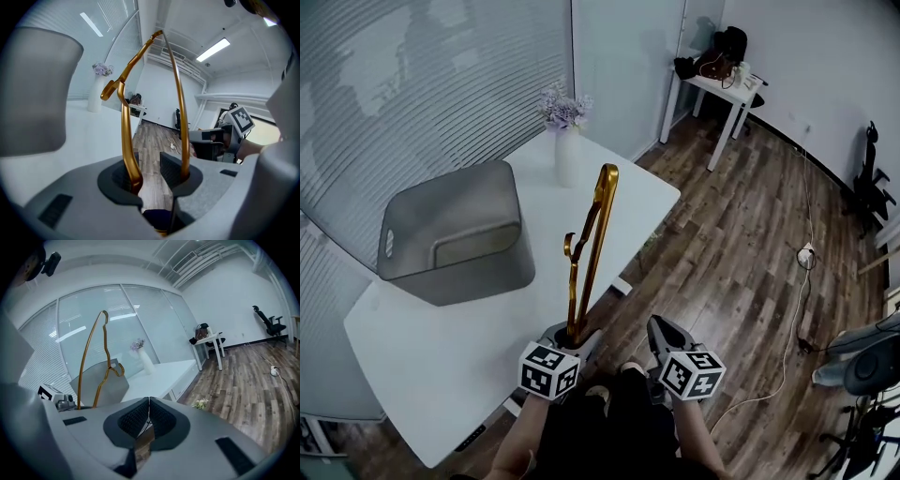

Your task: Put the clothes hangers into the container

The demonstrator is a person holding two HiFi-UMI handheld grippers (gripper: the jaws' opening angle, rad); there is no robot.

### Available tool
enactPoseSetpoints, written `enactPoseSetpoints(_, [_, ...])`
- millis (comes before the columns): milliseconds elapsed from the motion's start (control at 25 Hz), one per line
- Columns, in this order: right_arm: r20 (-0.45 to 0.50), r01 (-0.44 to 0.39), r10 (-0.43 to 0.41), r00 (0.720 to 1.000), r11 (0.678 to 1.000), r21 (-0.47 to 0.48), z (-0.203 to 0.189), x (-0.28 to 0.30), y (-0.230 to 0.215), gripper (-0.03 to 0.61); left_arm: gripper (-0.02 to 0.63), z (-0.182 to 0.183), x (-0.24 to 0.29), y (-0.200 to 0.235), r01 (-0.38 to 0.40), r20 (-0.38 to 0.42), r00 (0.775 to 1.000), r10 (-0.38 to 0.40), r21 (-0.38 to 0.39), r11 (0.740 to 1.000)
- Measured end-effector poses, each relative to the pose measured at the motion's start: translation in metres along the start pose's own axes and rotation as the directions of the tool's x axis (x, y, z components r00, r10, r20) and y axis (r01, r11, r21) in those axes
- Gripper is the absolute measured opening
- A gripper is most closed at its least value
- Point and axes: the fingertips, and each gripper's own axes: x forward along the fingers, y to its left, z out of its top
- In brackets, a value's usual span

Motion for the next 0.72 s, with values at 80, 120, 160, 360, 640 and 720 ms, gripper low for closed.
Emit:
enactPoseSetpoints(80, [-0.025,-0.041,0.04,0.999,0.999,-0.018,0.004,0.015,-0.002,0.029,0.146,0.001,0.005,0.007,-0.04,0.012,0.999,0.04,-0.022,0.999])
enactPoseSetpoints(120, [-0.039,-0.063,0.062,0.997,0.998,-0.026,0.009,0.023,-0.003,0.029,0.146,0.004,0.008,0.011,-0.061,0.019,0.998,0.062,-0.035,0.998])
enactPoseSetpoints(160, [-0.053,-0.087,0.085,0.995,0.995,-0.037,0.014,0.031,-0.002,0.029,0.146,0.007,0.009,0.015,-0.084,0.027,0.996,0.085,-0.05,0.995])
enactPoseSetpoints(360, [-0.129,-0.217,0.203,0.971,0.971,-0.102,0.037,0.058,0.006,0.029,0.146,0.024,0.01,0.019,-0.185,0.073,0.978,0.194,-0.116,0.976])
enactPoseSetpoints(640, [-0.195,-0.369,0.338,0.921,0.916,-0.16,0.062,0.091,0.016,0.029,0.146,0.051,0.012,0.023,-0.29,0.123,0.943,0.308,-0.146,0.946])
enactPoseSetpoints(720, [-0.205,-0.409,0.374,0.904,0.896,-0.17,0.073,0.103,0.021,0.029,0.146,0.06,0.01,0.027,-0.323,0.131,0.931,0.342,-0.146,0.935])
